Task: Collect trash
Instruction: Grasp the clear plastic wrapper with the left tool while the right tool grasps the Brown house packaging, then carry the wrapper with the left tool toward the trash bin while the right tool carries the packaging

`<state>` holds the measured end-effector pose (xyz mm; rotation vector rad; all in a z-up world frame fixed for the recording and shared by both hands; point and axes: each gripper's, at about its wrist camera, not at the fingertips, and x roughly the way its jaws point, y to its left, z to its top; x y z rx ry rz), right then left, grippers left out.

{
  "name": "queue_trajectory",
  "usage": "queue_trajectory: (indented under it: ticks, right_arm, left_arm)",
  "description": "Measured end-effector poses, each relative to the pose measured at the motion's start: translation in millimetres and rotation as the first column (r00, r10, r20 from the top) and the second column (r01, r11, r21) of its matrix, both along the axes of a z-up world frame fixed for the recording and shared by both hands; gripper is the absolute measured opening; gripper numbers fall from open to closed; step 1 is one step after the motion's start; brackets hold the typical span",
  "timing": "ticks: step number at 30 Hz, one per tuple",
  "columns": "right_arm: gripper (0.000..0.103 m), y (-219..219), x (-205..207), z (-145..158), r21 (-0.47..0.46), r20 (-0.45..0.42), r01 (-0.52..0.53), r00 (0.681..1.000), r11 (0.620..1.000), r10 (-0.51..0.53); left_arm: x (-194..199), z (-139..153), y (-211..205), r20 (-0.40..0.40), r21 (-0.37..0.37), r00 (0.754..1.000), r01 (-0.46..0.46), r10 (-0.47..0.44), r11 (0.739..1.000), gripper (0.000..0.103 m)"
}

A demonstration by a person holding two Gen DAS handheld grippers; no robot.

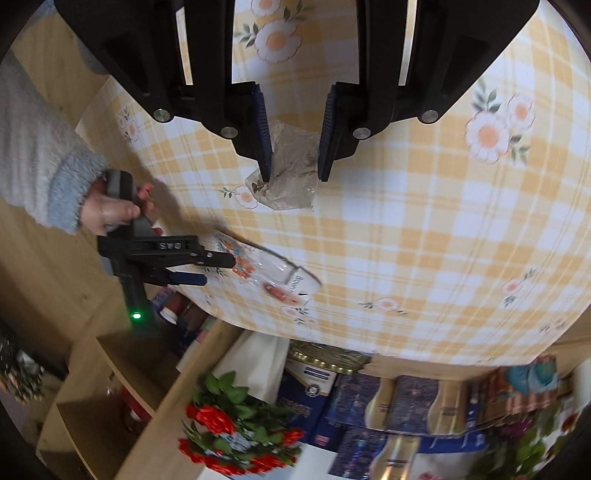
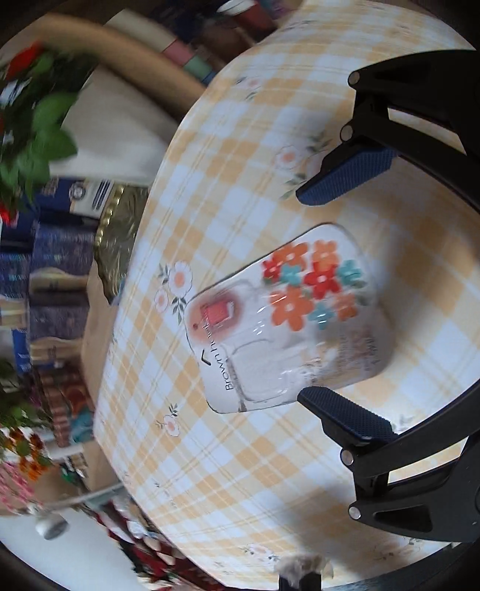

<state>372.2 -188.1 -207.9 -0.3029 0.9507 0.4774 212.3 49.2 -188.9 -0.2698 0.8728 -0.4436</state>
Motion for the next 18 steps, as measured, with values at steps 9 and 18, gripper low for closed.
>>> queue_trajectory:
  ticks: [9, 18]
  right_arm:
    - [0.095, 27.9, 13.4, -20.0, -0.099, -0.039, -0.109, 0.994, 0.989, 0.106]
    - [0.061, 15.6, -5.2, -2.9, 0.068, -0.033, -0.042, 0.998, 0.997, 0.044]
  left_arm:
    - [-14.3, -2.1, 22.6, -0.02, -0.059, 0.999, -0.046, 0.045, 0.997, 0.024]
    - [-36.3, -4.4, 18.4, -0.018, -0.052, 1.0, -0.022, 0.021, 0.998, 0.024]
